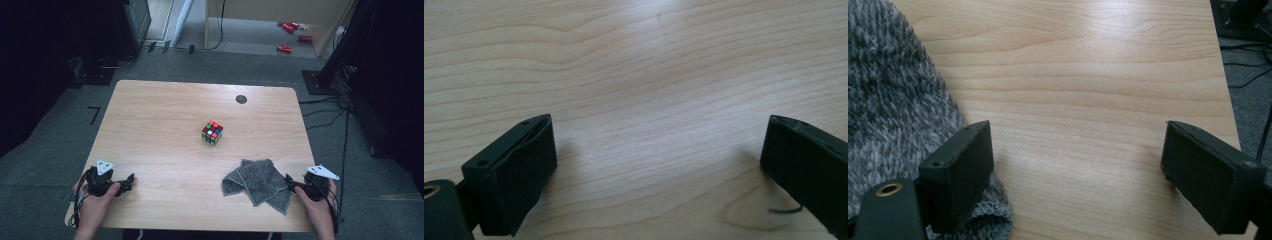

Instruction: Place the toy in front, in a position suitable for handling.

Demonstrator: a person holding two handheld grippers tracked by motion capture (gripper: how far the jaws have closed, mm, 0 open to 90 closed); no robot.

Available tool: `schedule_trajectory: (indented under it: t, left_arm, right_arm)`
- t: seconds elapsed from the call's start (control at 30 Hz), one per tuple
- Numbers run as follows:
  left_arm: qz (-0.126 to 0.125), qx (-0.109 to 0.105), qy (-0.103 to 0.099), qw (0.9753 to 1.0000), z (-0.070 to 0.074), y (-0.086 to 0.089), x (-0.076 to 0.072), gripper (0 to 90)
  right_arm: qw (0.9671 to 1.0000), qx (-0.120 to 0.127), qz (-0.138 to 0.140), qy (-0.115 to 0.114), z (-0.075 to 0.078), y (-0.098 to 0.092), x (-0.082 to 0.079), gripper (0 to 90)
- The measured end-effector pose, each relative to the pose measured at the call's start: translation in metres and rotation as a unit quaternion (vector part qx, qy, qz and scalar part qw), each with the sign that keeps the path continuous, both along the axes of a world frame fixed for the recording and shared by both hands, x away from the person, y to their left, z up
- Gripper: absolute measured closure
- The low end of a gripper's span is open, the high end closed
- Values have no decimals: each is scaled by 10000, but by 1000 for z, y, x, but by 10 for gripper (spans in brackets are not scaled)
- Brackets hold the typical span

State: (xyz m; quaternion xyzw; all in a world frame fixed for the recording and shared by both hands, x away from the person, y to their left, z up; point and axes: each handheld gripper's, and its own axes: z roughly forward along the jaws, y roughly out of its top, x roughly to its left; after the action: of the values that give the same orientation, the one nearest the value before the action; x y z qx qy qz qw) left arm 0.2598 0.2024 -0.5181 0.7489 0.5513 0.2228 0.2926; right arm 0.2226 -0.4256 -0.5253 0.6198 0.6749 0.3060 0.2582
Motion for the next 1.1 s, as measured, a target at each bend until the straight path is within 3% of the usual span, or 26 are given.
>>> schedule_trajectory:
  t: [0.1,0.23,0.27,0.47,0.53,0.73,0.77,1.1]
  left_arm:
    - [-101,27,-29,9999,1,-5,1,22]
    - [-362,-422,-264,9981,9,-23,10,22]
    - [-362,-422,-264,9981,9,-23,10,22]
    - [-744,-471,-332,9956,14,-60,25,22]
    - [-904,-536,-382,9937,18,-77,35,22]
    - [-1099,-677,-499,9904,25,-103,48,22]
    - [-1182,-737,-517,9889,25,-114,52,23]
    - [-1456,-837,-469,9847,21,-153,65,23]
  right_arm:
    - [10000,0,-11,1,0,0,0,134]
    - [10000,0,-10,1,0,0,0,134]
    - [10000,0,-10,1,0,0,0,134]
    - [10000,-11,-3,-2,0,0,0,134]
    - [10000,-11,-2,-1,0,0,0,134]
    - [10000,-10,-3,0,0,0,0,134]
    - [10000,-10,-4,-1,0,0,0,134]
    - [10000,-34,-2,-16,0,0,0,135]
